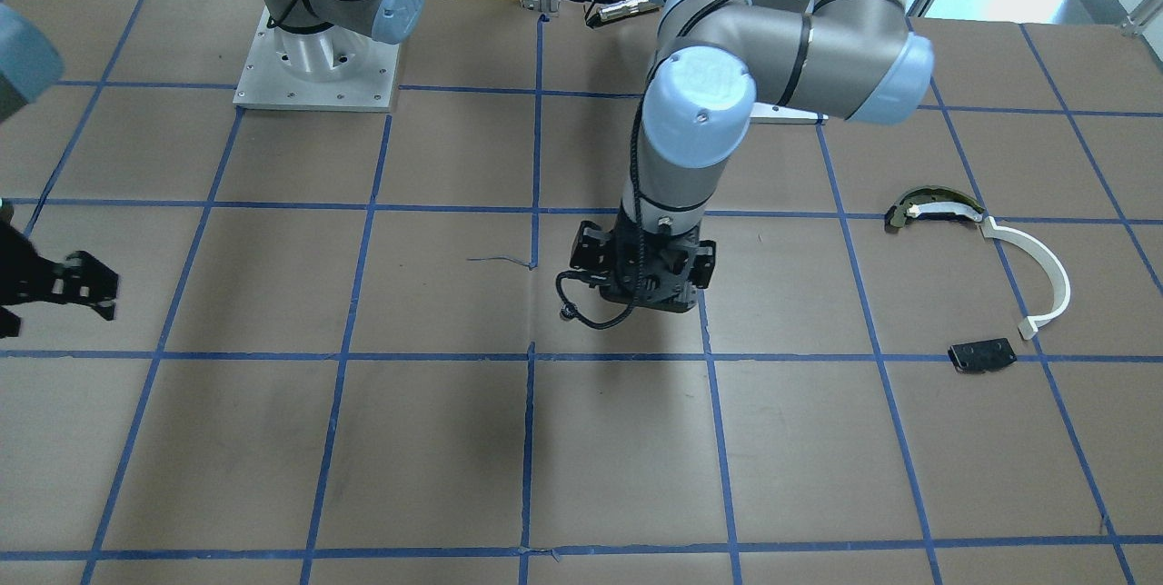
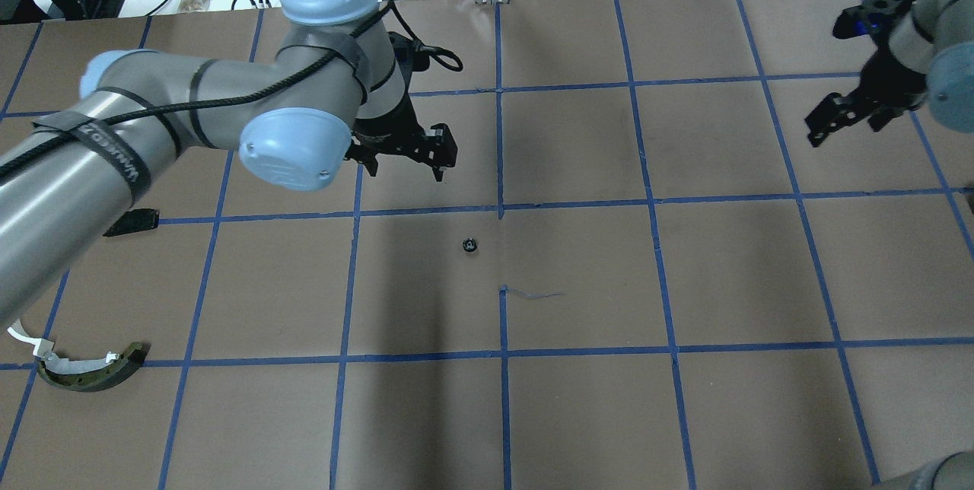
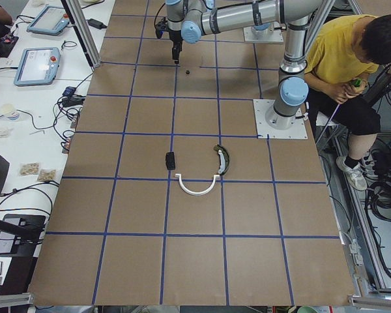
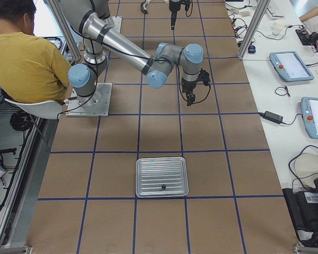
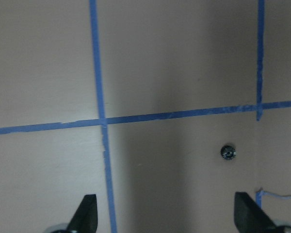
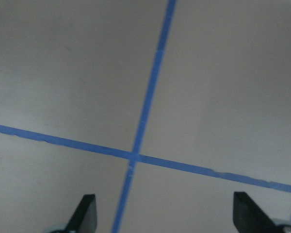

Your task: Place bearing gear from tray to pile

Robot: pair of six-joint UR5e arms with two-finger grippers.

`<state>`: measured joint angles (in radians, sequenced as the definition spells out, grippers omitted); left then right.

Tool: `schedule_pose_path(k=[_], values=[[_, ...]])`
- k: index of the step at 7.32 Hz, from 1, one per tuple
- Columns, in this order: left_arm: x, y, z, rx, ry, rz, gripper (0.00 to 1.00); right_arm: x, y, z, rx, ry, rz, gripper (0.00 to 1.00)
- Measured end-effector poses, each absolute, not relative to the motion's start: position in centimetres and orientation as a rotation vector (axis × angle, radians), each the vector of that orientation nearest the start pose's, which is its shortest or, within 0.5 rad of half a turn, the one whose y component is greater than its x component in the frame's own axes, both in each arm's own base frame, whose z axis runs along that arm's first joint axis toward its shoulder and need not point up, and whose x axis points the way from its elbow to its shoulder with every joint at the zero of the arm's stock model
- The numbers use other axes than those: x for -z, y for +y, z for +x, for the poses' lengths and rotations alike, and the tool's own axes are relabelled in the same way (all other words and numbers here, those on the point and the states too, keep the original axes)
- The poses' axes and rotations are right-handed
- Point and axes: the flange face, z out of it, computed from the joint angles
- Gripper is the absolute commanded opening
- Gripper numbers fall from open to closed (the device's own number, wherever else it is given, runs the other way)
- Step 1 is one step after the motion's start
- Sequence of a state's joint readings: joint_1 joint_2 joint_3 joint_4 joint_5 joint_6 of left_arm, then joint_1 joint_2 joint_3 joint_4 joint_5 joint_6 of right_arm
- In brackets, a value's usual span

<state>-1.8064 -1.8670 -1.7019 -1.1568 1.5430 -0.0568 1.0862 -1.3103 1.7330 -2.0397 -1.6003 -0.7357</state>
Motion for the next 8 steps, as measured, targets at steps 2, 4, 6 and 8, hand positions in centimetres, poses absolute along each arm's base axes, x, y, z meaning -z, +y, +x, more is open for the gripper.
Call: schedule_pose_path(k=[2,4,6,8], values=[[-25.6,-52.4,-30.5,-0.067,3.133,0.413,1.00,-32.3,-52.6,-27.5,-0.015,3.169,-0.540,1.00],[-21.5,-51.1,-31.7,-0.158,3.097,0.549,1.00,-29.8,-47.6,-37.6,-0.058,3.090,-0.727,1.00],[-18.8,-51.1,-31.9,-0.174,3.086,0.614,0.98,-25.6,-45.5,-43.3,-0.067,3.060,-0.845,1.00],[-17.3,-51.5,-32.1,-0.157,3.088,0.621,0.86,-22.1,-45.8,-46.3,-0.082,3.049,-0.956,0.97]])
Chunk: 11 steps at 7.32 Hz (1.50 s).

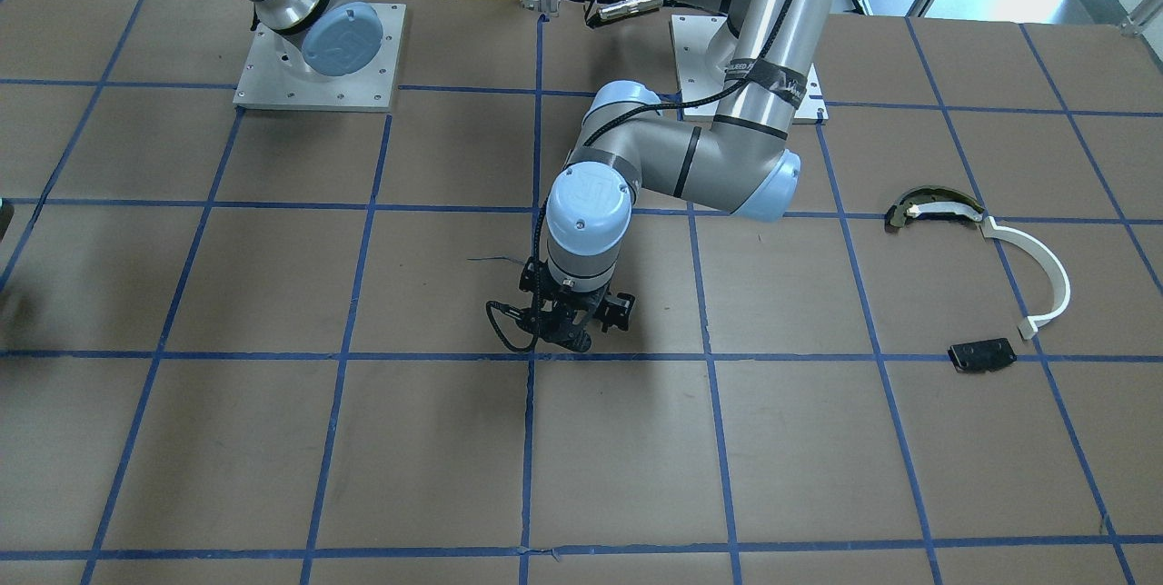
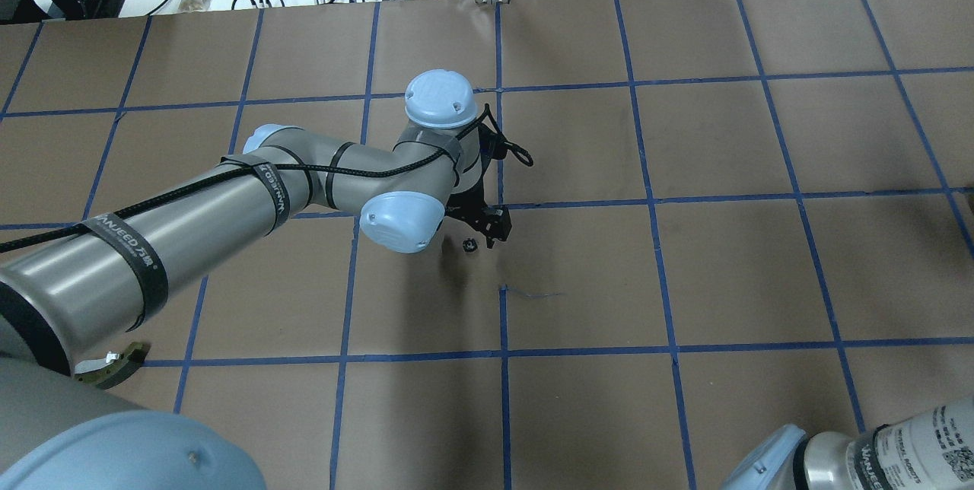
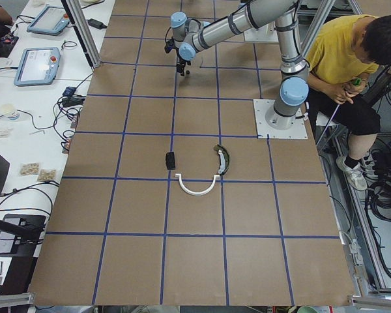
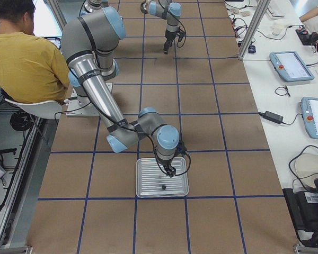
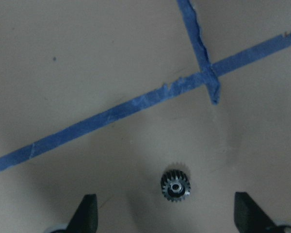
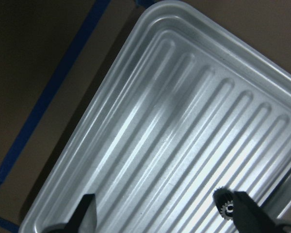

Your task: Place bearing gear from tray to pile

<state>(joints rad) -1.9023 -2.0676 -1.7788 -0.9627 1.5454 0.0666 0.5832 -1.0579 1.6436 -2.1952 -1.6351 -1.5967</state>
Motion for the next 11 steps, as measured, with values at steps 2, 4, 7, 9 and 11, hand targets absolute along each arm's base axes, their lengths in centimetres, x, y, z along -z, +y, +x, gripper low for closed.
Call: schedule_pose_path(k=[2,4,7,9,11], values=[[-16.9,-51.4,-32.2,-0.160,3.090,0.618,0.63,-20.7,-46.4,-48.2,-0.132,3.051,-0.992,0.97],[-16.8,-51.4,-32.3,-0.162,3.088,0.618,0.12,-20.0,-46.4,-48.8,-0.154,3.044,-1.002,0.97],[-16.8,-51.2,-32.4,-0.178,3.082,0.610,0.00,-18.5,-45.6,-49.9,-0.162,3.020,-1.006,0.97],[-17.2,-51.3,-32.4,-0.175,3.085,0.589,0.00,-18.5,-45.6,-50.0,-0.158,3.018,-1.012,0.97],[-19.6,-52.4,-31.0,-0.166,3.091,0.536,0.00,-18.5,-45.7,-50.1,-0.151,3.017,-1.012,0.97]])
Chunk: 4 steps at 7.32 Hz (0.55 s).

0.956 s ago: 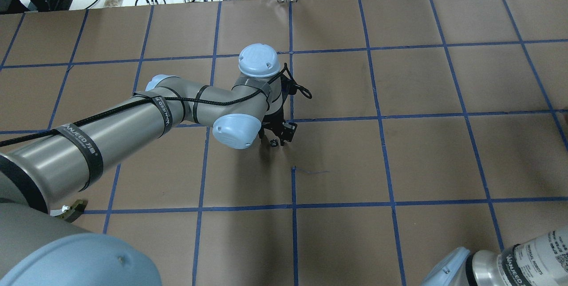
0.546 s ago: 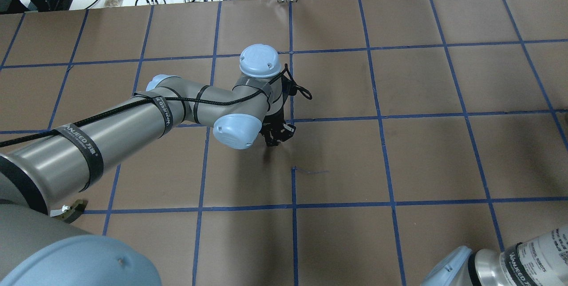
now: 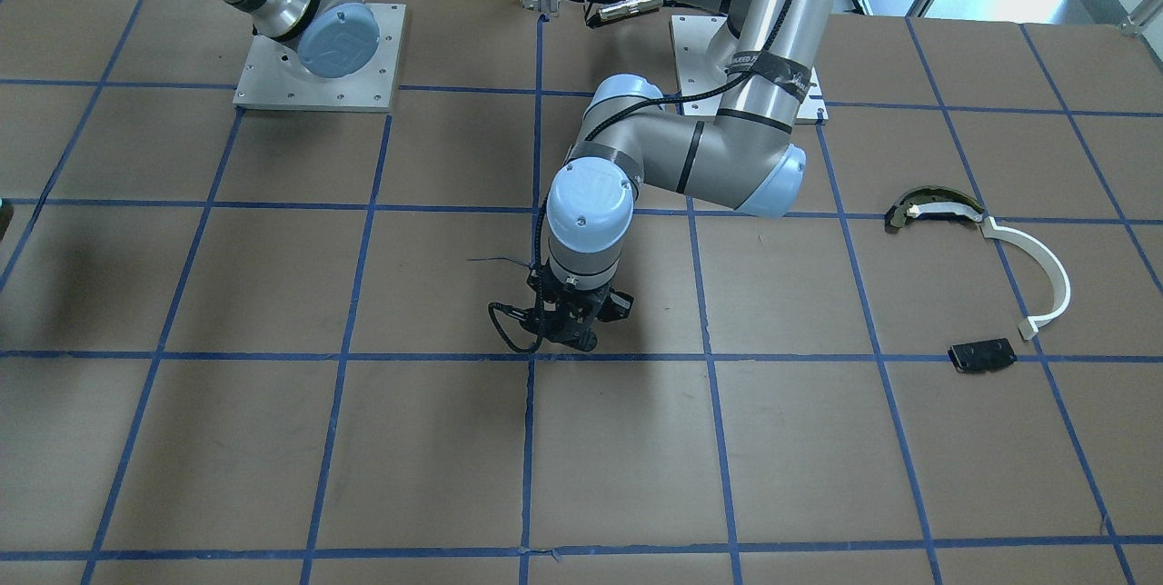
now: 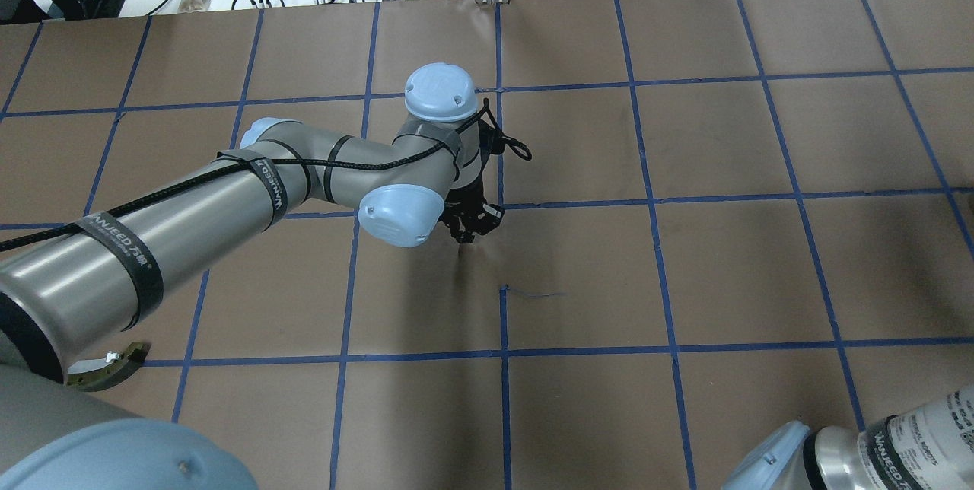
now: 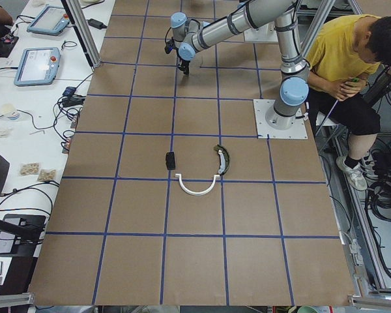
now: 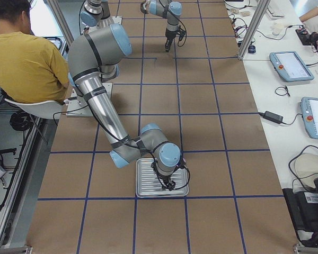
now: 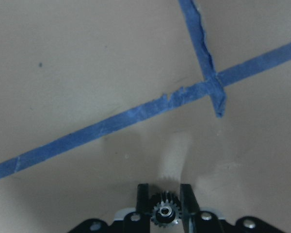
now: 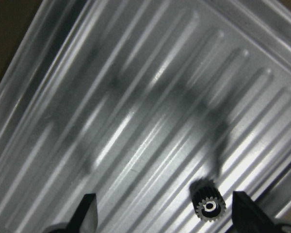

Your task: Place bearing gear from tray to pile

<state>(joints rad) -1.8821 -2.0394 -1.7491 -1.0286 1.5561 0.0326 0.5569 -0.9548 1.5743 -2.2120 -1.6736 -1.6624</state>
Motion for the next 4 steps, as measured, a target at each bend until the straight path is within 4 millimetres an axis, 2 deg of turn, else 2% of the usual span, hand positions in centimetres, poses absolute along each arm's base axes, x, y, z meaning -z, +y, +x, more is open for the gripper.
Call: schedule_pose_path(k=[1,2,3,4], values=[[-21.3,-54.4,-28.3,-0.172,3.100,0.473,0.00,-18.4,-45.7,-50.1,-0.144,3.016,-1.011,0.97],[-23.6,-57.2,-23.5,-0.185,3.117,0.367,0.00,-18.3,-45.7,-50.1,-0.140,3.015,-1.010,0.97],[-25.9,-59.6,-17.7,-0.188,3.131,0.253,0.00,-18.3,-45.7,-50.2,-0.139,3.015,-1.011,0.97],[-27.9,-61.1,-11.0,-0.185,3.119,0.162,0.00,-18.3,-45.6,-50.2,-0.137,3.015,-1.011,0.97]])
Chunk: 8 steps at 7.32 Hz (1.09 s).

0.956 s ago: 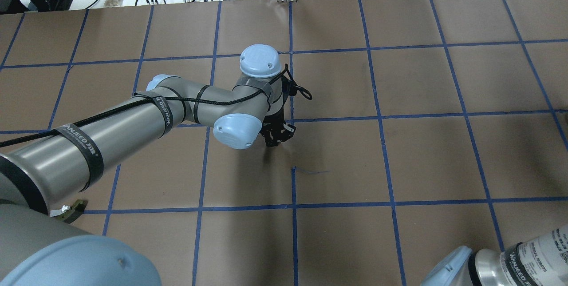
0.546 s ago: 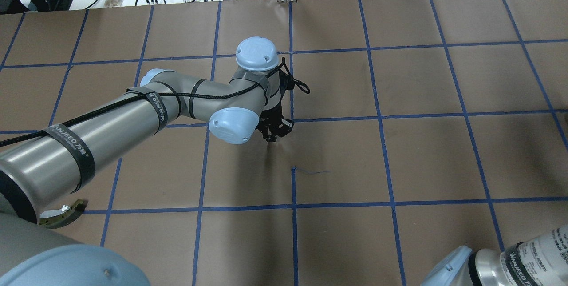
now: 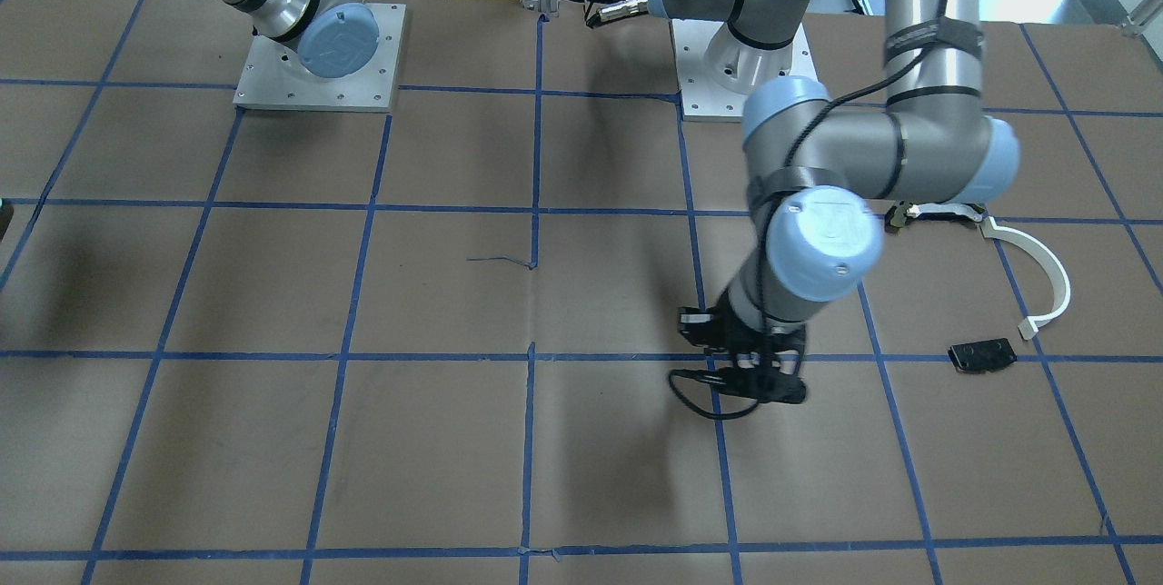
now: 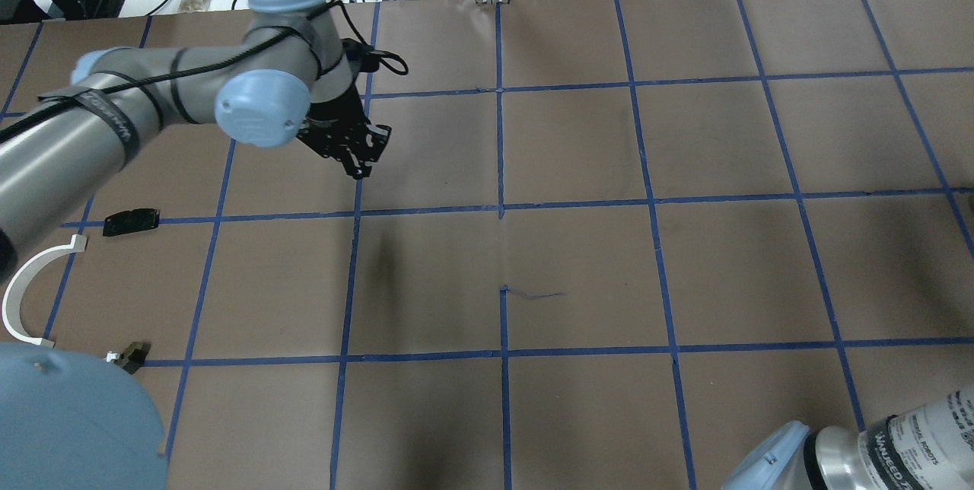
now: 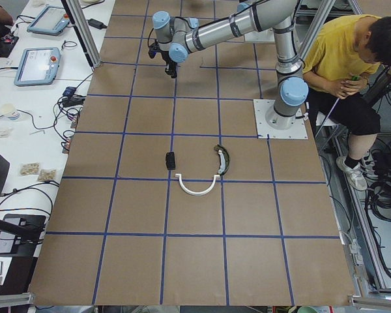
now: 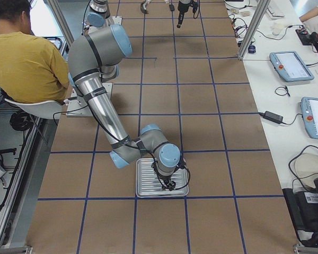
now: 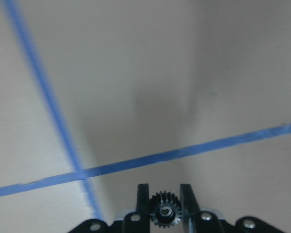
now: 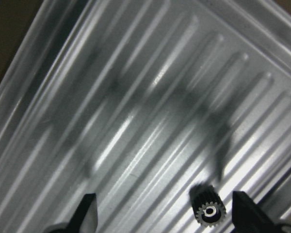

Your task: Place bearing gear from tray to pile

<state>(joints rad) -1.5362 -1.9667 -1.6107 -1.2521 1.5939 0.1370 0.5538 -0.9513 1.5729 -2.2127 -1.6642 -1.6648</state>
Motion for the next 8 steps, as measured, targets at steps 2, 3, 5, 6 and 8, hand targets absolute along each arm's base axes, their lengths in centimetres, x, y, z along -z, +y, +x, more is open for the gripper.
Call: schedule_pose_path(k=[2,3,5,6,8], values=[[-29.3,-60.8,2.8,-0.251,3.042,0.001,0.00,-18.2,-45.5,-50.4,-0.136,3.015,-1.004,0.97],[-29.2,-59.6,9.5,-0.300,3.036,-0.041,0.00,-18.1,-45.4,-50.4,-0.136,3.015,-1.002,0.96],[-26.9,-55.2,22.4,-0.395,3.076,-0.113,0.00,-18.1,-45.4,-50.4,-0.130,3.014,-0.998,0.95],[-25.3,-53.0,26.8,-0.418,3.080,-0.178,0.00,-18.0,-45.5,-50.4,-0.129,3.014,-0.998,0.93],[-21.6,-51.3,30.0,-0.453,3.057,-0.228,0.00,-18.1,-45.5,-50.4,-0.128,3.016,-1.001,0.92]])
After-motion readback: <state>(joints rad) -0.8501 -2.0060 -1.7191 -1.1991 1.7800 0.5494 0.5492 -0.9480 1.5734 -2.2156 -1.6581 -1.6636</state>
